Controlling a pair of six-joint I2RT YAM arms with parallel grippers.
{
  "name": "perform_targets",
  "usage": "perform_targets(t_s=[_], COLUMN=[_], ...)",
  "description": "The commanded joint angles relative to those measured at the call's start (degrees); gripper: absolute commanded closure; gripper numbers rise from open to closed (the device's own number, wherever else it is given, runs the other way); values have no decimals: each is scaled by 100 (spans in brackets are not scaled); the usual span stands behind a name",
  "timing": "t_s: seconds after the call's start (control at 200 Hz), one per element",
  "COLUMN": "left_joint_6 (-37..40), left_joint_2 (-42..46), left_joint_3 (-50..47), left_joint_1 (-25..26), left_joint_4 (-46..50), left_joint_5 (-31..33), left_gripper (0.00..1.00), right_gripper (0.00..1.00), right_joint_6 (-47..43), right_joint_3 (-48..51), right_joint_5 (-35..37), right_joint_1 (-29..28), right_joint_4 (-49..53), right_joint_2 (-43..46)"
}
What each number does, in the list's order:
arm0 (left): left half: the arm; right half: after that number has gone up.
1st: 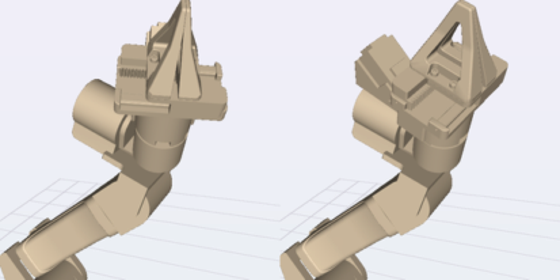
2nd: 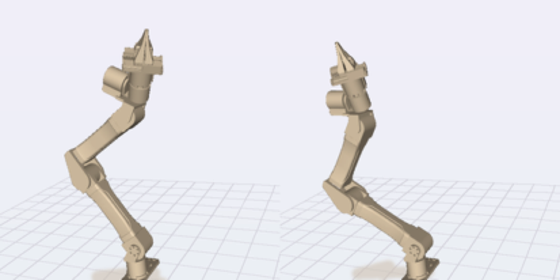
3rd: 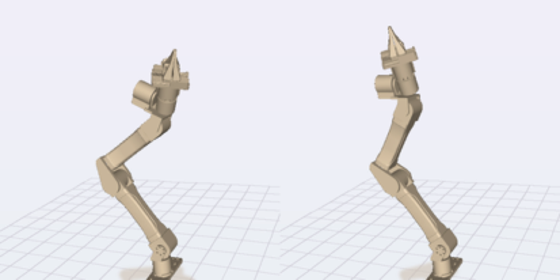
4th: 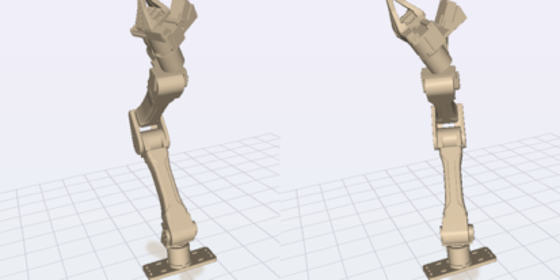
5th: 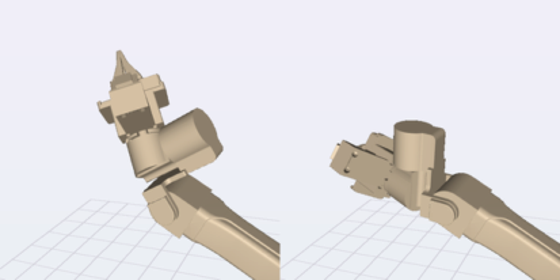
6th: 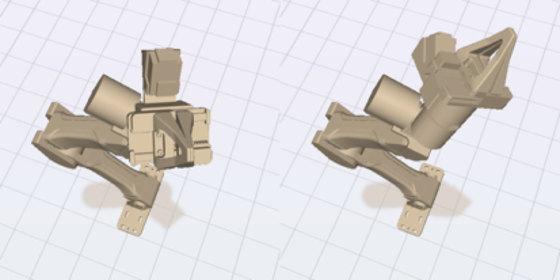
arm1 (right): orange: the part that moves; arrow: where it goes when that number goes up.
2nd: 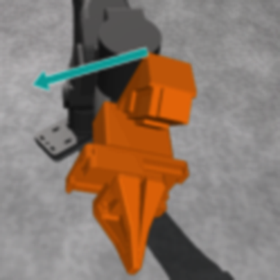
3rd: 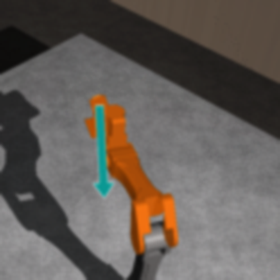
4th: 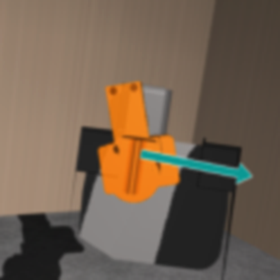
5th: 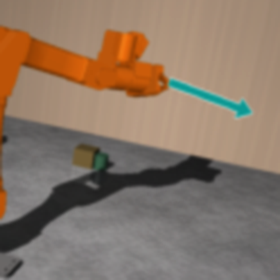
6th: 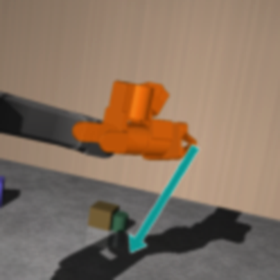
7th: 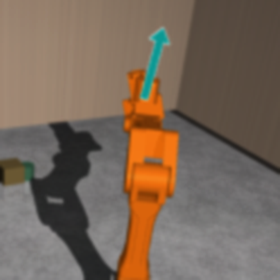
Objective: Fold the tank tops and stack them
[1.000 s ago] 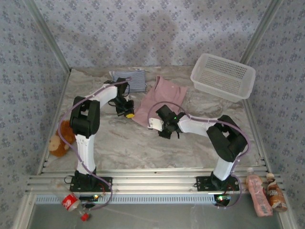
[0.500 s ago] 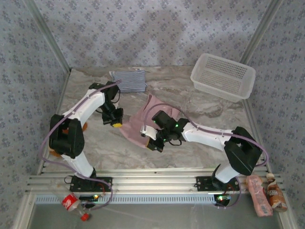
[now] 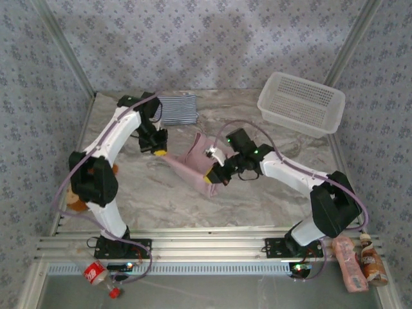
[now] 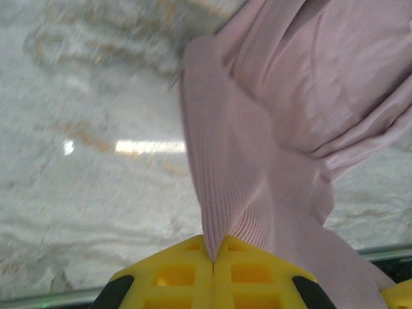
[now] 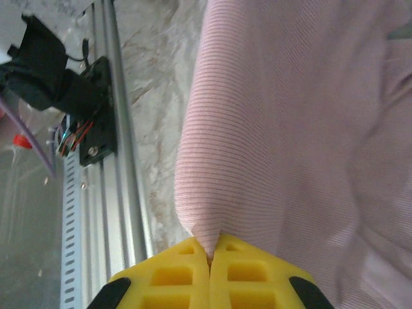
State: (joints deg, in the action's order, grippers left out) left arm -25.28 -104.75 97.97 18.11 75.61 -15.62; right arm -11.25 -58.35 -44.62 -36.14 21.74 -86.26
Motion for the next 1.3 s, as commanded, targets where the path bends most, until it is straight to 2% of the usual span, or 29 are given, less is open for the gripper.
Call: perform_targets(t_s=[0.0, 0.22, 0.4, 0.51, 0.57, 0.825, 0.944, 1.079, 1.189, 1.294], left_joint_6=[154, 181, 224, 219, 152, 30, 46, 40, 162, 413], left_joint_2=[-636, -1890, -2808, -3331, -3551, -4001, -4153, -4194, -4136, -3994], left_joint_3=[732, 2321, 3306, 3985, 4323, 4582, 4585, 4608, 4613, 4604], left_joint_1=[15, 70, 156, 184, 189, 252, 255, 258, 245, 243], left_joint_4=[-115, -73, 20, 159, 93, -406, -592, -958, -1141, -1164], left_joint_5=[-362, -677, -923, -694, -786, -1108, -1145, -1193, -1093, -813], left_gripper=[97, 96, 95, 95, 95, 93, 90, 77, 65, 59], right_gripper=[93, 93, 92, 92, 92, 90, 87, 82, 74, 68], right_joint_6=[-415, -799, -1083, -1031, -973, -815, -708, -488, -212, 54], right_joint_3=[-321, -591, -827, -882, -931, -950, -1371, -1520, -1547, -1575], right_joint_5=[-337, -139, 97, 311, 320, 950, 1374, 2073, 3029, 3762], right_joint_1=[368, 1139, 1449, 1581, 1660, 1842, 1856, 1865, 1878, 1882], right_joint_4=[435, 518, 681, 551, 529, 486, 644, 702, 635, 617], right_joint_2=[-255, -724, -1167, -1380, -1475, -1641, -1891, -2074, -2114, -2101])
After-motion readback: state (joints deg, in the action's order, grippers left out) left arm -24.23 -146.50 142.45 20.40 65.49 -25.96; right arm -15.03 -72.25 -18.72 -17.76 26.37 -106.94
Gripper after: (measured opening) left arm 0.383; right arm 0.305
